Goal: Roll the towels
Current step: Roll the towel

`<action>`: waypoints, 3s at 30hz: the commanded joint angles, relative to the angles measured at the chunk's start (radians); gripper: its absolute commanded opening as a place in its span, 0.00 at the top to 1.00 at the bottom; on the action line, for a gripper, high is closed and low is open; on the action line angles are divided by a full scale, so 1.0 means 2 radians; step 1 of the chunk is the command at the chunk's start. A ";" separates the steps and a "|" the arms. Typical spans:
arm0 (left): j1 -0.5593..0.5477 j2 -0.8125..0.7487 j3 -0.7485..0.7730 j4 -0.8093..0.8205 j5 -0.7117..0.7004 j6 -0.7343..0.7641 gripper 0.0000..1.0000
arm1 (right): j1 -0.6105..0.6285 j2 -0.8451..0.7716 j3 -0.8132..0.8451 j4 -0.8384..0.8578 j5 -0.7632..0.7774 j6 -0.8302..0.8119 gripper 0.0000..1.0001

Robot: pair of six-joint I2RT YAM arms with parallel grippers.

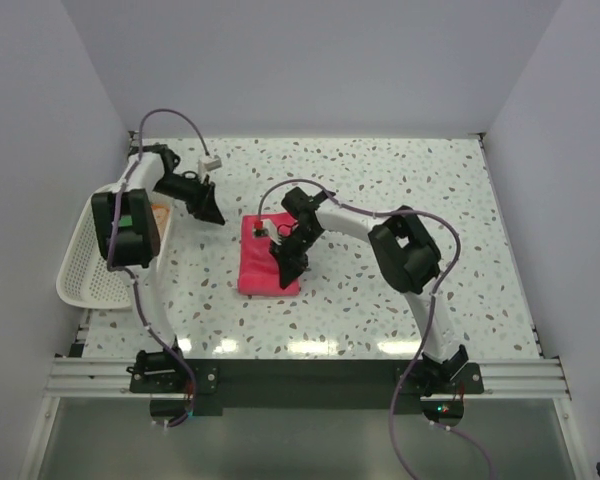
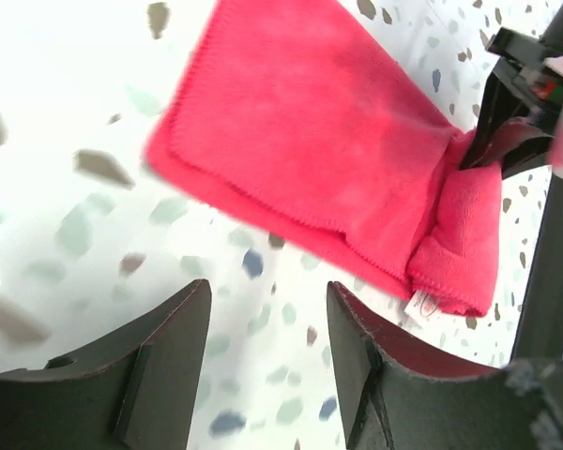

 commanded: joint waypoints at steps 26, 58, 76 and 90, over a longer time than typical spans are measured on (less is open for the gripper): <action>-0.358 -0.587 -0.625 0.497 -0.342 0.038 0.24 | -0.020 0.259 0.202 -0.220 -0.035 0.073 1.00; -0.248 -0.248 -0.400 0.162 -0.152 0.050 0.82 | -0.083 -0.155 -0.020 0.145 0.299 0.166 0.01; -0.200 0.035 -0.137 0.066 -0.153 0.032 0.76 | 0.071 -0.284 -0.174 0.165 0.317 -0.004 0.28; -0.197 0.098 -0.087 0.044 -0.134 0.024 0.69 | 0.143 -0.172 -0.178 0.262 0.356 -0.027 0.39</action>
